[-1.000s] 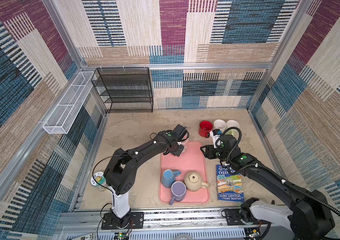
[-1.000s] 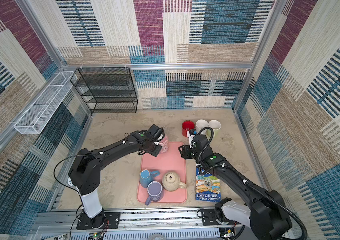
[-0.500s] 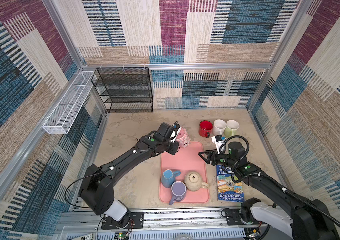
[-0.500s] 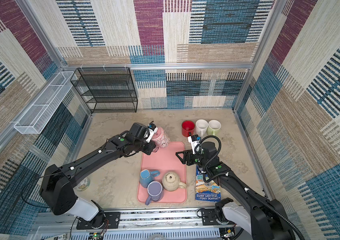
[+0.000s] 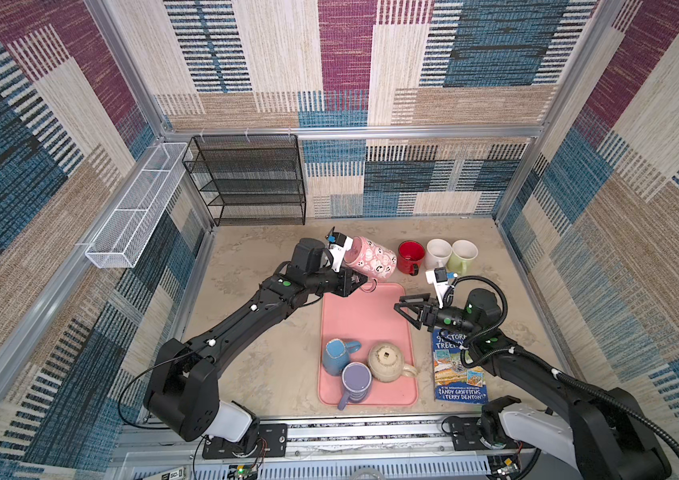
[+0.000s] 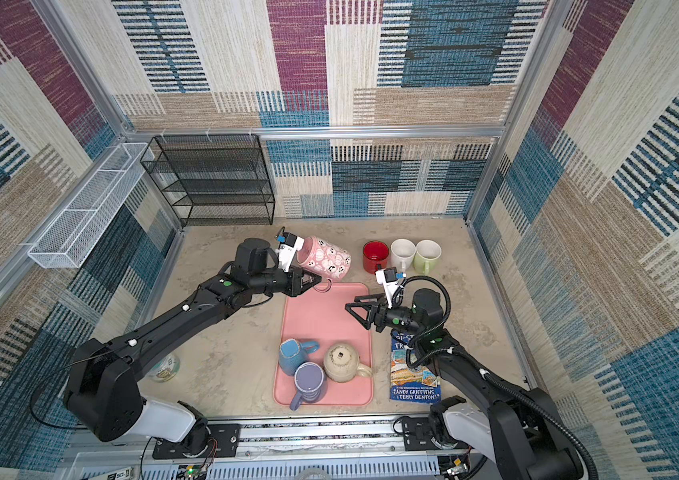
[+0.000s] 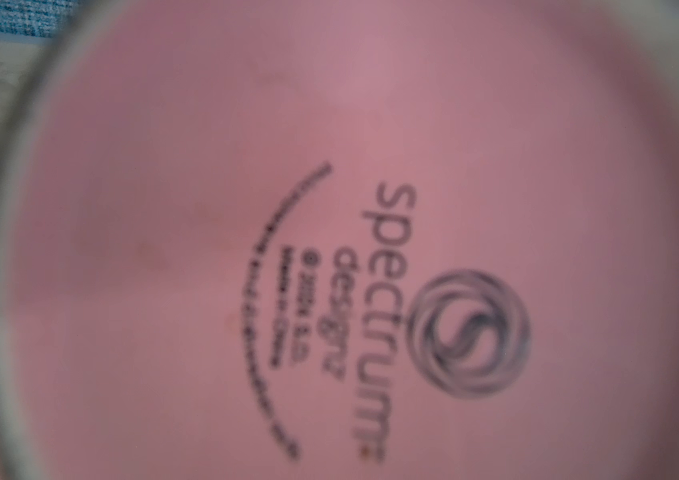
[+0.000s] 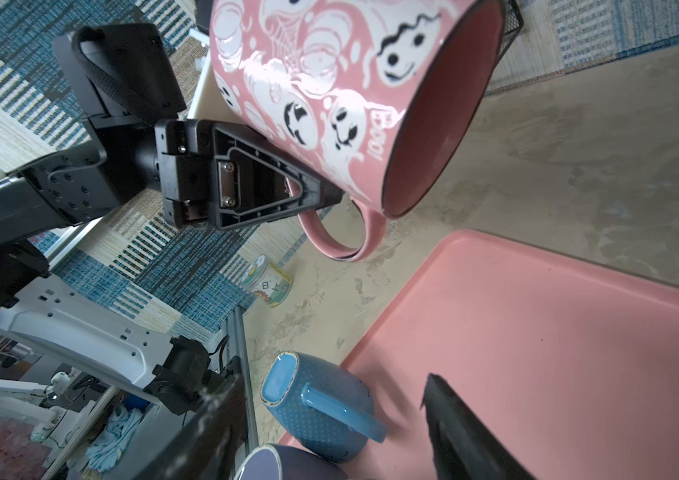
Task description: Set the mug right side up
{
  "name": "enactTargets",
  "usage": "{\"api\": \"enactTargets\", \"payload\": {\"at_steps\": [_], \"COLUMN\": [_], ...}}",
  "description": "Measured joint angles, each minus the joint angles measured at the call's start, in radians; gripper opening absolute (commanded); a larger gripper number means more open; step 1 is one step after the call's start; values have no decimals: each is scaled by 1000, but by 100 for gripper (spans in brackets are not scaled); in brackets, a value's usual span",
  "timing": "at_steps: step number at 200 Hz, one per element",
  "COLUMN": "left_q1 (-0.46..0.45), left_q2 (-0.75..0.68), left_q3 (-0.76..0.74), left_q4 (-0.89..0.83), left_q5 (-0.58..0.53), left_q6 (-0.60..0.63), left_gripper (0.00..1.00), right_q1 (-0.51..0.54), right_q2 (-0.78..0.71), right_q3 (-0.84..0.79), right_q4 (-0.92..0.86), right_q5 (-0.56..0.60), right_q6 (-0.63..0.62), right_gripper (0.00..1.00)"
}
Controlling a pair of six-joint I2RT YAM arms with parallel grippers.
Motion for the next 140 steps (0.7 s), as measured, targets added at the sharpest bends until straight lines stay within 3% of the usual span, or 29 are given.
{"api": "enactTargets", "payload": {"at_steps": [32, 65, 140], "left_q1": [4, 4, 4], "left_q2": [-13, -6, 16], "left_q3": [-26, -55, -88], "left_q4": [132, 270, 513], "left_q5": [82, 144, 208], "left_q6": [-97, -186, -338], "left_gripper": [0, 0, 0], "right_q1": [-22, -23, -23], "right_q2": [50, 108, 265], "right_q3": [-11, 32, 134], "right_q4": [167, 292, 573], "right_q5": [-51, -69, -77], "right_q6": [98, 186, 408], "right_gripper": [72, 66, 70]}}
